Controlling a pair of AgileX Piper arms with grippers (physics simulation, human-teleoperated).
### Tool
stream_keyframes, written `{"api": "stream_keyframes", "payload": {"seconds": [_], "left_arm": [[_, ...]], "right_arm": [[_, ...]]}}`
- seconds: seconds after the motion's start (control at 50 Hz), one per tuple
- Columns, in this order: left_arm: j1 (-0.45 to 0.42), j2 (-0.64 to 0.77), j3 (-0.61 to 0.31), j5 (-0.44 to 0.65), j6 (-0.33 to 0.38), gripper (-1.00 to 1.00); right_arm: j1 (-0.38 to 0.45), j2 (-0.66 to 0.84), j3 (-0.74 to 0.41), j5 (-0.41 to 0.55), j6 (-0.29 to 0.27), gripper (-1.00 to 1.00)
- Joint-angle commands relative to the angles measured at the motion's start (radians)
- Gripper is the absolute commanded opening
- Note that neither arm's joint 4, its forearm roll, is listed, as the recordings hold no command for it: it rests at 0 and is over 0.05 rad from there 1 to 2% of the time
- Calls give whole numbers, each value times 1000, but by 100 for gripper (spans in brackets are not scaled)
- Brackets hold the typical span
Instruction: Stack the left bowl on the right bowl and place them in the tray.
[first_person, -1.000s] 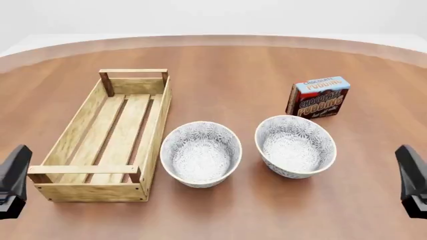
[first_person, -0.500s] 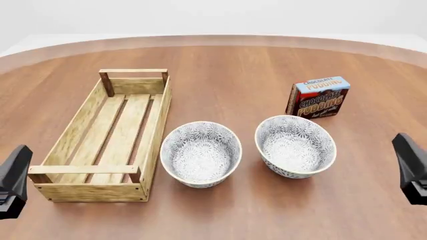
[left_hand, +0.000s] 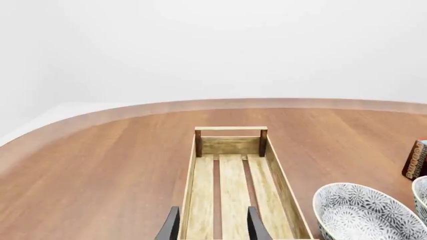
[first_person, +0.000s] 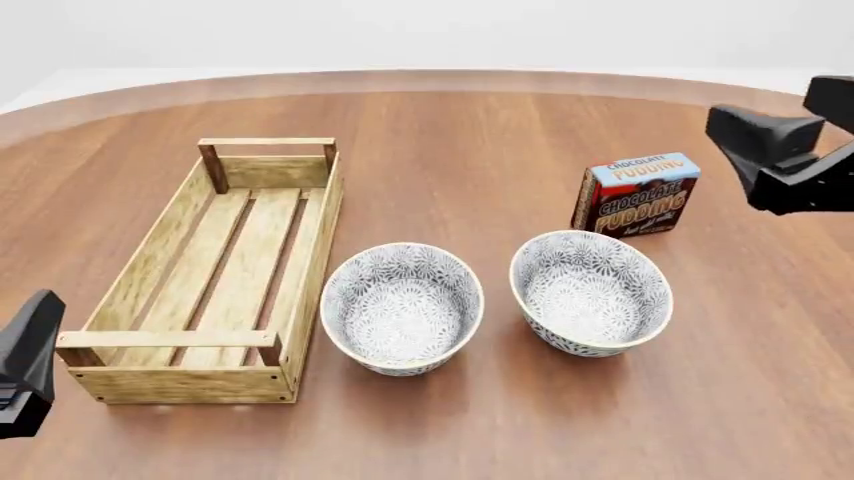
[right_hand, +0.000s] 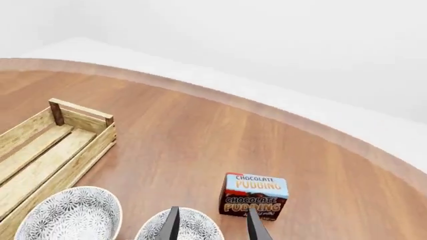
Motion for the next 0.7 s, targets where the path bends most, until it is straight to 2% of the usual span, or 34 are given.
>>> {"api": "stream_keyframes", "payload": {"seconds": [0.02, 0.08, 0.18, 0.4, 0.54, 0.56, 0.7], "left_arm": [[0, 0, 0, 0, 0, 100], [0, 0, 0, 0, 0, 100], [0, 0, 0, 0, 0, 100], [0, 0, 0, 0, 0, 100], [0, 0, 0, 0, 0, 100], [0, 0, 0, 0, 0, 100], [0, 0, 0, 0, 0, 100]], "right_arm": [[112, 250, -242, 99, -68, 100], [132, 306, -308, 142, -94, 100], [172, 378, -395, 200, -80, 100], [258, 537, -532, 300, -97, 100], [311, 624, -597, 347, -75, 100], [331, 657, -620, 361, -52, 100], [377, 744, -671, 392, -6, 100]]}}
